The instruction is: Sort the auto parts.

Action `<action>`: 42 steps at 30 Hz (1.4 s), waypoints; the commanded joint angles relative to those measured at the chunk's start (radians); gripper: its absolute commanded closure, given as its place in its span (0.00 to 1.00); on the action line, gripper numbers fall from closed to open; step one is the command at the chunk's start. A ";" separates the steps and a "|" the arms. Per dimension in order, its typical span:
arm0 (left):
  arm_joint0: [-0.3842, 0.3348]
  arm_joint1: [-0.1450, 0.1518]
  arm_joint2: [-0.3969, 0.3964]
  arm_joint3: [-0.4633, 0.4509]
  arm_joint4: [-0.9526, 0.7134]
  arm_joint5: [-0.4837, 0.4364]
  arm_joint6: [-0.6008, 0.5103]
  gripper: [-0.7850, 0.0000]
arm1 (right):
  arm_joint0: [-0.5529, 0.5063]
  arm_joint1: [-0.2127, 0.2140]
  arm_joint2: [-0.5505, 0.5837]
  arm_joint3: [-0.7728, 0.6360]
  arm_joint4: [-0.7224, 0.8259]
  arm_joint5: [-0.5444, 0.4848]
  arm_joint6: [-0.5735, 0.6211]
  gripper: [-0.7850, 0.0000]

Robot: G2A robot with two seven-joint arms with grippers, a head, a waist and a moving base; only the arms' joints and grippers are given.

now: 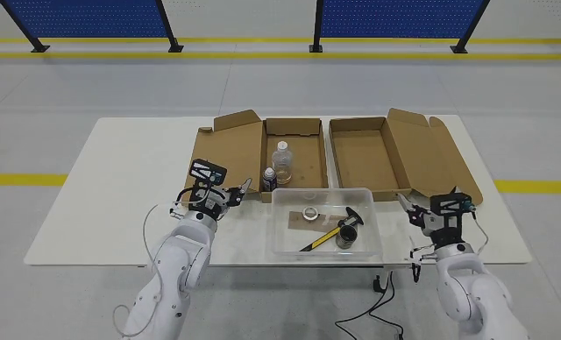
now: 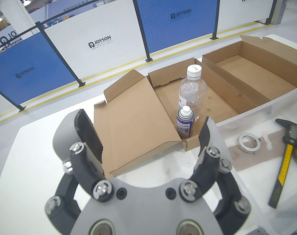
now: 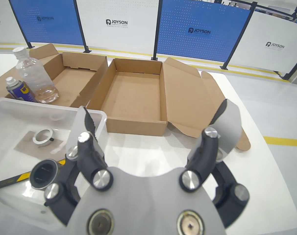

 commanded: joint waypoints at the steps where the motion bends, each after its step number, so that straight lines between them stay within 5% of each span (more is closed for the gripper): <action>1: 0.000 0.000 0.000 0.000 0.000 0.000 0.000 0.00 | 0.022 0.001 -0.005 -0.025 0.026 -0.025 0.052 0.00; 12: 0.000 0.000 0.000 0.000 0.000 0.000 0.000 0.00 | 0.248 0.005 -0.056 -0.123 0.301 -0.195 0.511 0.00; 22: 0.000 0.000 0.000 0.000 0.000 0.000 0.000 0.00 | 0.431 0.012 -0.169 0.012 0.327 -0.250 0.846 0.00; 27: 0.000 0.000 0.000 0.000 0.000 0.000 0.000 0.00 | 0.446 0.013 -0.245 0.058 0.321 -0.304 0.937 0.00; 30: 0.000 0.000 0.000 0.000 0.000 0.000 0.000 0.00 | 0.454 0.024 -0.275 0.064 0.189 -0.379 1.023 0.00; 42: 0.000 0.000 0.000 0.000 0.000 0.000 0.000 0.00 | 0.406 0.035 -0.296 -0.003 0.117 -0.389 1.043 0.00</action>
